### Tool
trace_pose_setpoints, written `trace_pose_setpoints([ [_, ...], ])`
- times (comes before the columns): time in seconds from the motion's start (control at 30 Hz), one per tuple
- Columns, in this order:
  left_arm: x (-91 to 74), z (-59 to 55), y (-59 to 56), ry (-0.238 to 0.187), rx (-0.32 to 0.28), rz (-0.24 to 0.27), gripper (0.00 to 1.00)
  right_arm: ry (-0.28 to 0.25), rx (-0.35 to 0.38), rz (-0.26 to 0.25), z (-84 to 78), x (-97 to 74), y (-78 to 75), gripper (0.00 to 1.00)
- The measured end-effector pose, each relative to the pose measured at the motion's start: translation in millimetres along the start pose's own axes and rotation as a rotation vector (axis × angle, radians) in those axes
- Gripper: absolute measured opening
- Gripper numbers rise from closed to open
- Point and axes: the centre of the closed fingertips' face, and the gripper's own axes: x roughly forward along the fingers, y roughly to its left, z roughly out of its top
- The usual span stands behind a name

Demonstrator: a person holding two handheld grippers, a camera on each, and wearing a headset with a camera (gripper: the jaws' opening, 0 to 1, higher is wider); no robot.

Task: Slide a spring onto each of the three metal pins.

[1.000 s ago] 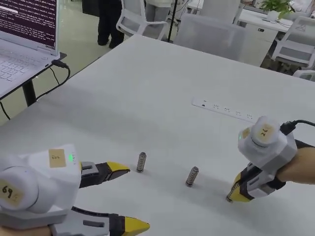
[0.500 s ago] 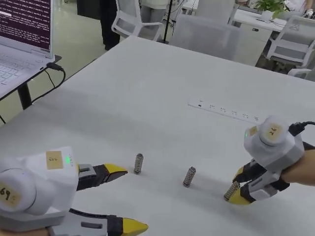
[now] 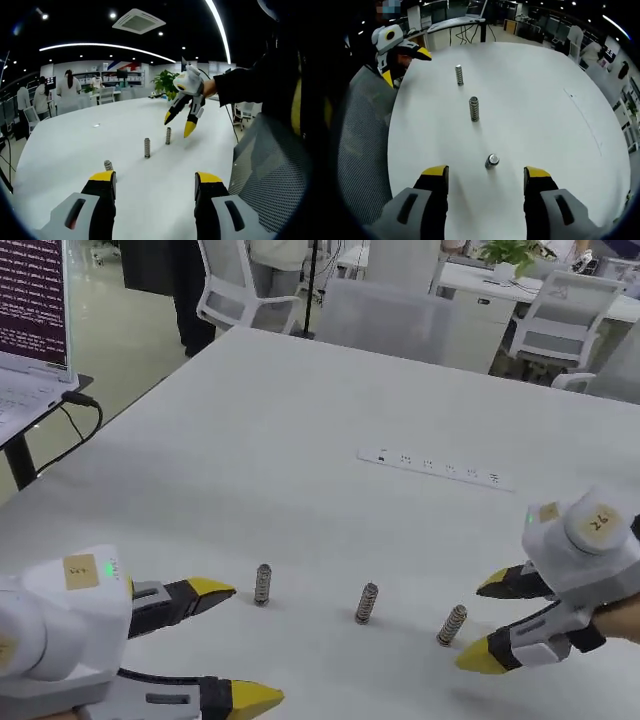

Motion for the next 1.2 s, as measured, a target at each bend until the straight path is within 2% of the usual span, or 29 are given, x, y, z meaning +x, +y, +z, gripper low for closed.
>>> trace_pose_setpoints([
  [0.1, -0.1, -0.4, 2.6, 0.000, -0.009, 0.003, 0.60, -0.098, 0.031, -0.027, 12.3, -8.9, 4.5, 0.63],
  [0.3, 0.8, 0.9, 6.1, -0.001, -0.024, 0.009, 0.61, -0.214, 0.045, -0.080, 20.7, -24.6, 12.3, 0.67],
  [0.43, 1.4, 4.1, 6.5, -0.003, -0.024, 0.008, 0.62, -0.281, 0.062, -0.099, 22.2, -33.7, 20.1, 0.69],
  [0.57, 1.2, 5.4, 6.4, -0.005, -0.026, 0.008, 0.62, -0.323, 0.071, -0.117, 20.9, -39.8, 27.6, 0.71],
  [0.67, 0.5, 5.0, 7.6, -0.008, -0.035, 0.013, 0.62, -0.382, 0.098, -0.122, 21.1, -42.5, 33.8, 0.71],
  [0.9, -2.5, 2.4, 8.2, -0.012, -0.055, 0.020, 0.63, -0.420, 0.120, -0.107, 9.1, -36.0, 46.5, 0.74],
  [1.2, -4.8, -6.1, 7.9, -0.004, -0.078, 0.024, 0.63, -0.405, 0.175, -0.101, -11.6, -17.5, 51.1, 0.76],
])
